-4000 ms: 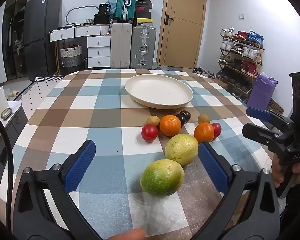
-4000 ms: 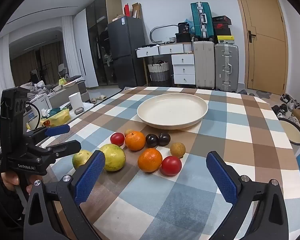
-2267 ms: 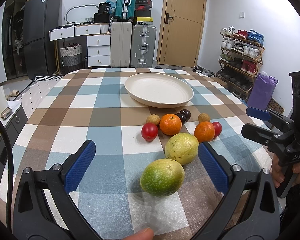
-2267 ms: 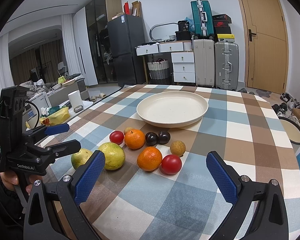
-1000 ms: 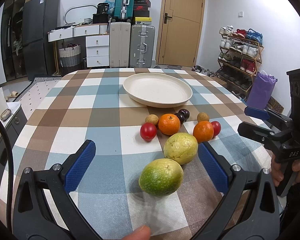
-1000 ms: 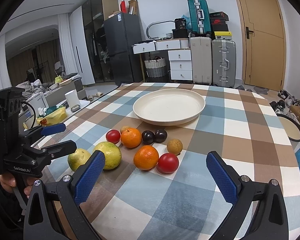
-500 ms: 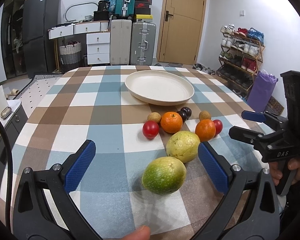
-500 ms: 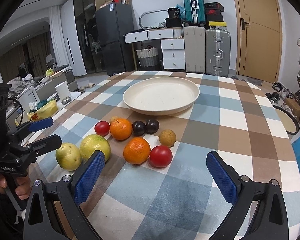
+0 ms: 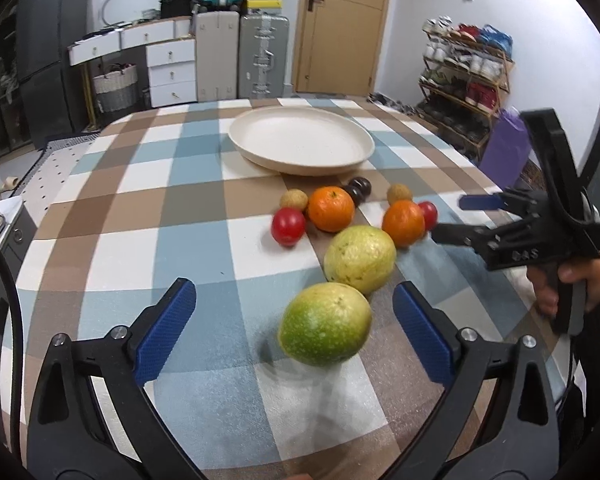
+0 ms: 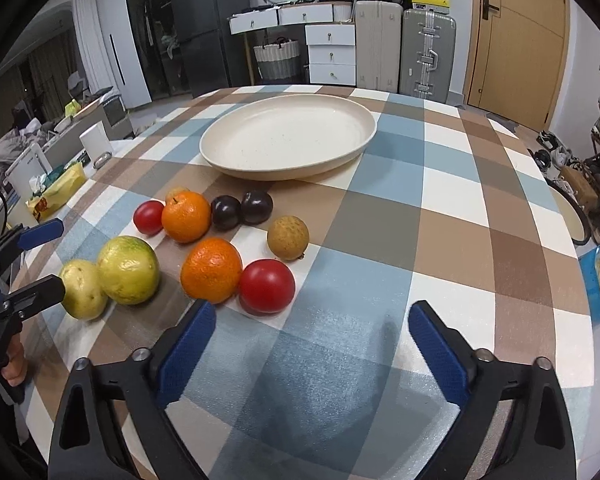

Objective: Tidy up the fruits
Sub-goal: 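Close the left gripper on the green pomelo while the right gripper grasps a red tomato, then carry the pomelo and tomato over the white plate while both grippers open to drop them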

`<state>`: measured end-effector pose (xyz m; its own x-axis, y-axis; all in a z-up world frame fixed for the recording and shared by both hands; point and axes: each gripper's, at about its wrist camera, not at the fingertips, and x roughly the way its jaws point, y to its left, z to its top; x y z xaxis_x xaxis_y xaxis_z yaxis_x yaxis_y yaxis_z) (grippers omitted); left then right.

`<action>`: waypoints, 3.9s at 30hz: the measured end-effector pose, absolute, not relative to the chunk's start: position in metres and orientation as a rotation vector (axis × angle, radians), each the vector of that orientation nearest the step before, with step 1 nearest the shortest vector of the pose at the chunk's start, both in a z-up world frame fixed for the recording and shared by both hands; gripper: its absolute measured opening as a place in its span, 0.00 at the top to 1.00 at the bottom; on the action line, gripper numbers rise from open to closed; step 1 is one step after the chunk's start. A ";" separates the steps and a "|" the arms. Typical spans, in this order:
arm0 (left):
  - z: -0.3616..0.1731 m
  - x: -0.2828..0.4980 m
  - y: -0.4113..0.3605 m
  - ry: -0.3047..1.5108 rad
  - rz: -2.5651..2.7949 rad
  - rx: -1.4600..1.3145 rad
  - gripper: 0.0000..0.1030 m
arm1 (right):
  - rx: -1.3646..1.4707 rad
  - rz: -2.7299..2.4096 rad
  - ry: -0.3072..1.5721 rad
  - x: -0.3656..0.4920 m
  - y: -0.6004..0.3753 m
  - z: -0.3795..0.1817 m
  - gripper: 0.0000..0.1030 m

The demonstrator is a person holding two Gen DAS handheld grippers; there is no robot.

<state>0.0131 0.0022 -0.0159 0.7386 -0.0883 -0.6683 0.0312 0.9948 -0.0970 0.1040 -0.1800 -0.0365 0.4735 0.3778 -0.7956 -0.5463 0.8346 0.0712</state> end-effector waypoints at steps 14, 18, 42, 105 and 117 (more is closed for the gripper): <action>-0.029 0.020 -0.004 0.807 -0.145 -0.059 0.40 | -0.253 0.597 0.945 0.110 -0.168 -0.046 0.34; -0.029 0.019 -0.001 0.807 -0.180 -0.105 0.54 | -0.268 0.618 0.941 0.109 -0.162 -0.045 0.42; -0.012 0.010 0.006 0.724 -0.153 -0.153 0.54 | -0.213 0.707 0.886 0.107 -0.161 -0.035 0.70; 0.003 0.190 0.017 0.620 -0.057 -0.118 0.54 | -0.063 0.702 0.761 0.193 -0.151 -0.007 0.70; -0.009 0.194 0.012 0.650 -0.077 -0.117 0.54 | -0.046 0.704 0.799 0.201 -0.144 -0.021 0.70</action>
